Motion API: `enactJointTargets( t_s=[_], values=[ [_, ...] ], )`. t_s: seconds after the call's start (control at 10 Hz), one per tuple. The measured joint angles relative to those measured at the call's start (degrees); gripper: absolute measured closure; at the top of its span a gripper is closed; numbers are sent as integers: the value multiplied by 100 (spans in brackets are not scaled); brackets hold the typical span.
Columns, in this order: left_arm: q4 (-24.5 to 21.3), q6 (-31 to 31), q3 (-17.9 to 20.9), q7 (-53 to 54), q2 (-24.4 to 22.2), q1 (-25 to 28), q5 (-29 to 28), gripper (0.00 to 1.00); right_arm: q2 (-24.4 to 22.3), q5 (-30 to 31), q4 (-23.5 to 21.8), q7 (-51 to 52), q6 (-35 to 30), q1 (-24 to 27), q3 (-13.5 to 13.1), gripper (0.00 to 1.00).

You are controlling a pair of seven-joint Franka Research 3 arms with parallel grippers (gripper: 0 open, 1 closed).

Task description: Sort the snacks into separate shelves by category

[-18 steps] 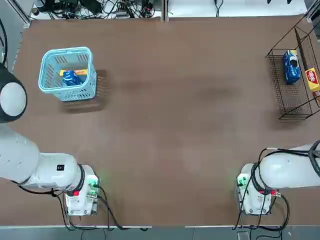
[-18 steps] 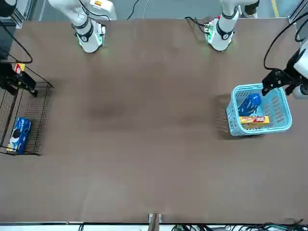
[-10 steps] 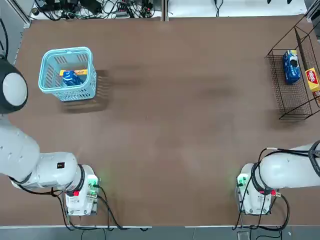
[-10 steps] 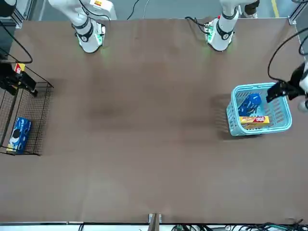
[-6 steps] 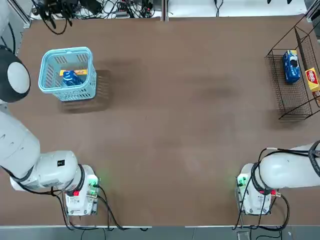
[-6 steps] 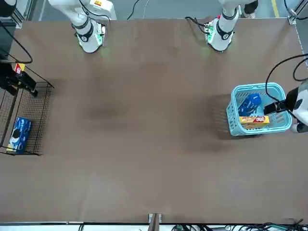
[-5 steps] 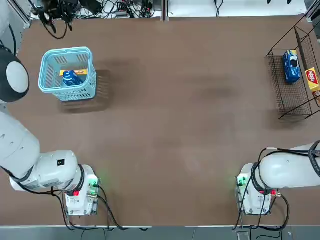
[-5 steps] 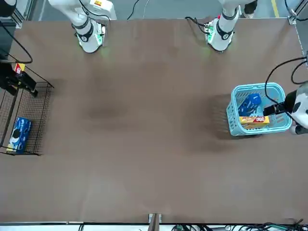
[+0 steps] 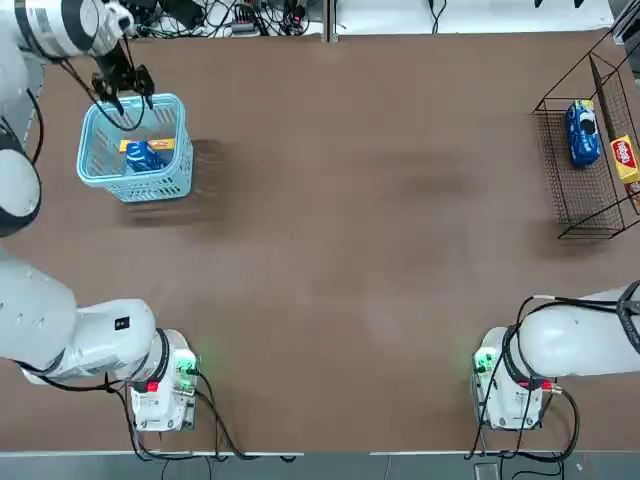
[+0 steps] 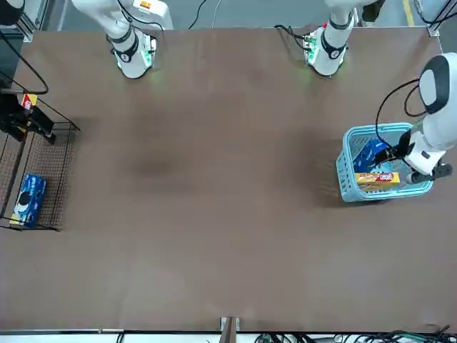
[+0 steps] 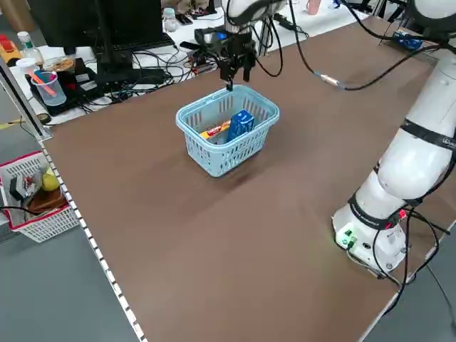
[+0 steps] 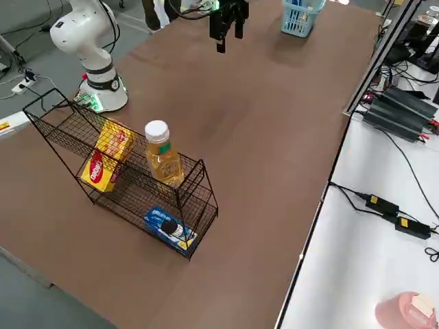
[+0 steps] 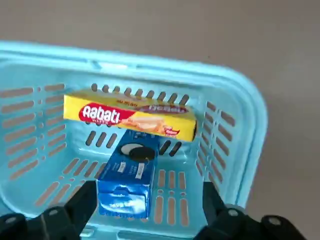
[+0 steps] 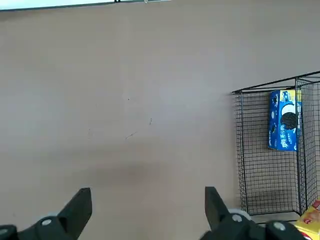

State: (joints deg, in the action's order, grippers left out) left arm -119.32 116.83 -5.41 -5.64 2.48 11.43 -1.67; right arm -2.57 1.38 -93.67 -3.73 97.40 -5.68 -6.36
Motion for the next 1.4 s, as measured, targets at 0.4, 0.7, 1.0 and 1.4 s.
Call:
enactJointTargets(
  t_s=[0.4,0.7,1.0,1.4],
  values=[
    [-1087,984,0,284,-260,301,0,7,0,0,0,0,1,1,0,0],
    [-1408,1200,-1,508,-290,383,0,8,0,0,0,0,1,1,0,0],
    [-1648,1367,1,817,-291,521,0,18,1,0,0,1,9,1,0,0],
    [-1601,1416,-1,902,-298,555,0,42,4,0,0,3,9,0,11,0]
  ],
)
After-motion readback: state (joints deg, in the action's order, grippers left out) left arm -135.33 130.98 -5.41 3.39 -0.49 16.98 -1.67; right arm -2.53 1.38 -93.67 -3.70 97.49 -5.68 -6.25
